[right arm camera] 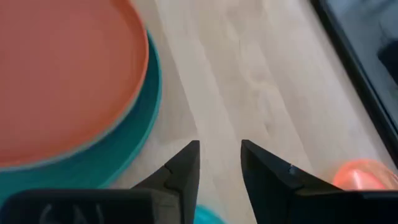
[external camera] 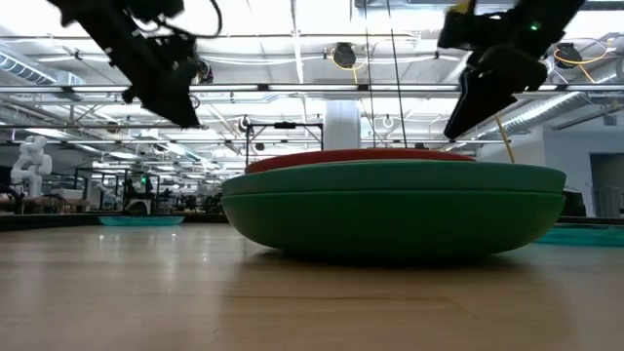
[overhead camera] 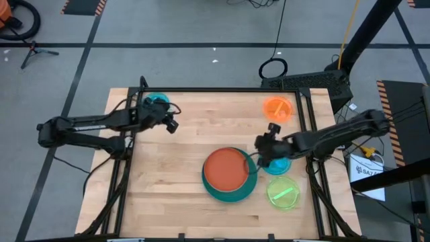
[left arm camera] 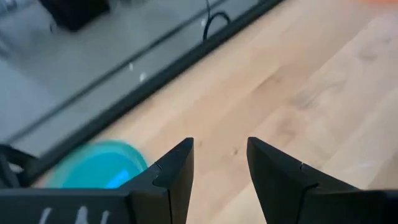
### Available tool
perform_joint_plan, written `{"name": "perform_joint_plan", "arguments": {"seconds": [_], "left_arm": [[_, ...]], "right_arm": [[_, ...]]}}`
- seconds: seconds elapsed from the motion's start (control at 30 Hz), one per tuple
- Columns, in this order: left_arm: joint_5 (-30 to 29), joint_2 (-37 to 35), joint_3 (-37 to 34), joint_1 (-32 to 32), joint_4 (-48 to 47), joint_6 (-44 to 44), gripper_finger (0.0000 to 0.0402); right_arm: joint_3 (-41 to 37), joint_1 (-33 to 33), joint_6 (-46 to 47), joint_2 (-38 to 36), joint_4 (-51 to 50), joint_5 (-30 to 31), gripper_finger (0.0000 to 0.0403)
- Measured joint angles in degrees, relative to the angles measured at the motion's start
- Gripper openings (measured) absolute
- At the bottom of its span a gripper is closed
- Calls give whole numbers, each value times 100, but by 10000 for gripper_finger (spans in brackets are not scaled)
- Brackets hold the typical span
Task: Stack plastic plates
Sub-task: Stack the left transparent blue plate on the orange plate
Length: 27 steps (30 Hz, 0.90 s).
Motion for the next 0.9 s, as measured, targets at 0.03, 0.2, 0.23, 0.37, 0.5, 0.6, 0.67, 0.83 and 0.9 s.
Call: {"name": "perform_joint_plan", "arguments": {"seconds": [0.03,0.2,0.23,0.37,0.5,0.6,0.67,0.83,0.9], "left_arm": [[103,153,2,130,1,-88,157],[725,1010,2,672,-25,-755,157],[843,1183,2,748,-30,-813,157],[1248,1845,2,1093,-22,-883,157],[1495,2375,2,1528,-22,-786,157],[1532,2603,2,1837,-17,-653,157],[1538,2682,2,2025,-18,-569,157],[1488,2701,2,2459,37,-277,157],[1479,2701,2,2636,136,-114,157]], "right_arm": [[-191,-20,-94,-250,251,-6,107],[-629,-84,-512,-1194,779,-2,99],[-629,-80,-587,-1319,796,-7,98],[-629,-78,-864,-1760,813,-16,98],[-629,-78,-1035,-2017,807,-16,97],[-629,-80,-1333,-2089,852,-16,98],[-629,-78,-1503,-2091,933,-16,97],[-629,-78,-1539,-2091,919,-18,98],[-629,-78,-1540,-2091,920,-18,98]]}}
